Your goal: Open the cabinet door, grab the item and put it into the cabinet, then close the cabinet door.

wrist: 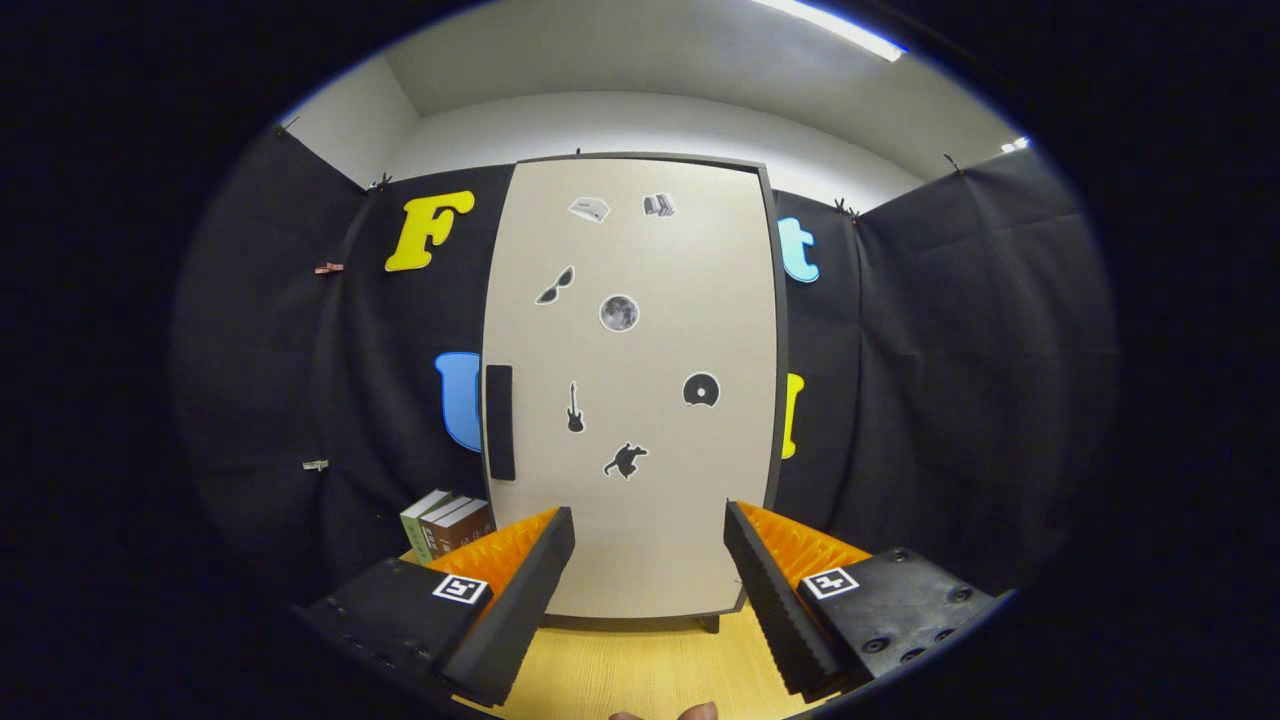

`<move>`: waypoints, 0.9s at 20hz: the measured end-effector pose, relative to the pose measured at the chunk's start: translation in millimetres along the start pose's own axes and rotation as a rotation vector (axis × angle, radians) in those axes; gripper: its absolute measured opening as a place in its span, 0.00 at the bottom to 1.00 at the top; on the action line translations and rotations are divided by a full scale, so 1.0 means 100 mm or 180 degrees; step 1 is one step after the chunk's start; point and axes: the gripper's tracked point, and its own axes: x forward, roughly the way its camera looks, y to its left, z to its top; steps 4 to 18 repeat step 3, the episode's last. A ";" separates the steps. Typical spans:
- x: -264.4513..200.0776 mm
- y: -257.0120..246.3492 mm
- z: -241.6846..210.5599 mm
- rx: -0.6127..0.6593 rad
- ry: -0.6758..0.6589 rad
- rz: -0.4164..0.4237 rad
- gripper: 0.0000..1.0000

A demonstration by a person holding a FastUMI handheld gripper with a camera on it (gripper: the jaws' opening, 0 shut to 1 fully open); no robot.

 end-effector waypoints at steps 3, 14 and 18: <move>0.00 0.00 0.00 -0.0011 -0.0003 0.0013 0.98; 0.00 0.00 0.00 -0.0011 -0.0003 0.0013 0.98; 0.00 0.00 0.00 -0.0011 -0.0003 0.0013 0.98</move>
